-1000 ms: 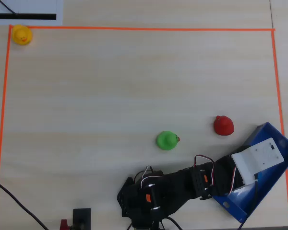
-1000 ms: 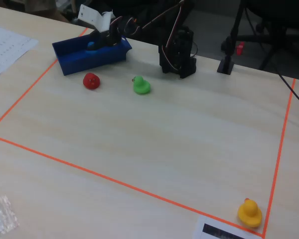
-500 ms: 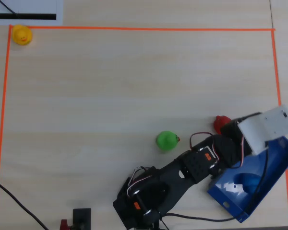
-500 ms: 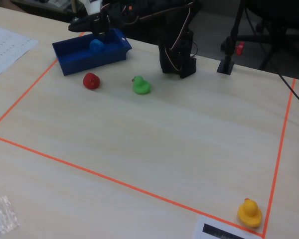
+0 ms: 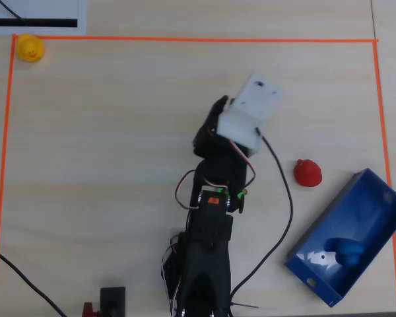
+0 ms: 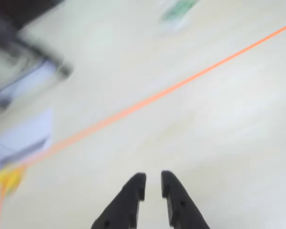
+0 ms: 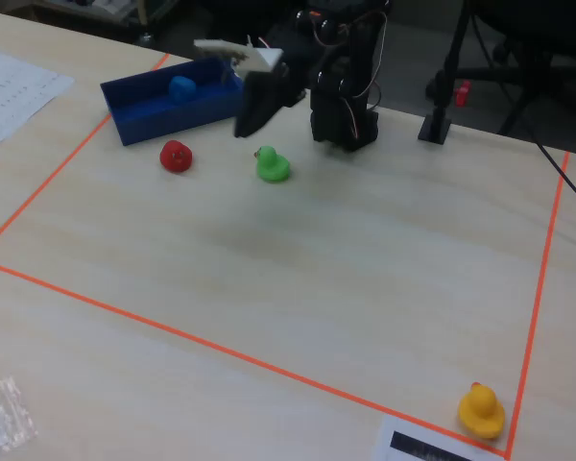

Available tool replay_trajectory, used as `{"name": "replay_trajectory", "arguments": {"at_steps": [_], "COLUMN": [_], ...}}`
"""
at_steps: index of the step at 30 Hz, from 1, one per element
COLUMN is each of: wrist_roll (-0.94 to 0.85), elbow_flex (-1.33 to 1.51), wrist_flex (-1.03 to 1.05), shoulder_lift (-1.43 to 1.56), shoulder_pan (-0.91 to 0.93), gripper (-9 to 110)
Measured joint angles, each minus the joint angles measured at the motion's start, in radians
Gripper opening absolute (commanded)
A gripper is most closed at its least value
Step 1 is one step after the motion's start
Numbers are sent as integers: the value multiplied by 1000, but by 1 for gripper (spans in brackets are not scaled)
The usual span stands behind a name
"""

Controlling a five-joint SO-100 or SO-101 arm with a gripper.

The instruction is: Grasp blue duck and put it into box.

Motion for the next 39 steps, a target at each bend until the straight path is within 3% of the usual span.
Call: {"name": "replay_trajectory", "arguments": {"at_steps": [5,9,20,30,39], "wrist_roll": [92,103,87,-32,-58], "elbow_flex": [163,342,698,699,698], "wrist_flex": [166,213,336,709,735], "shoulder_lift": [169,311,569,664,683], "shoulder_pan": [-253,-348,-370,-370,-351], "gripper": [0,0,0,0,2]}}
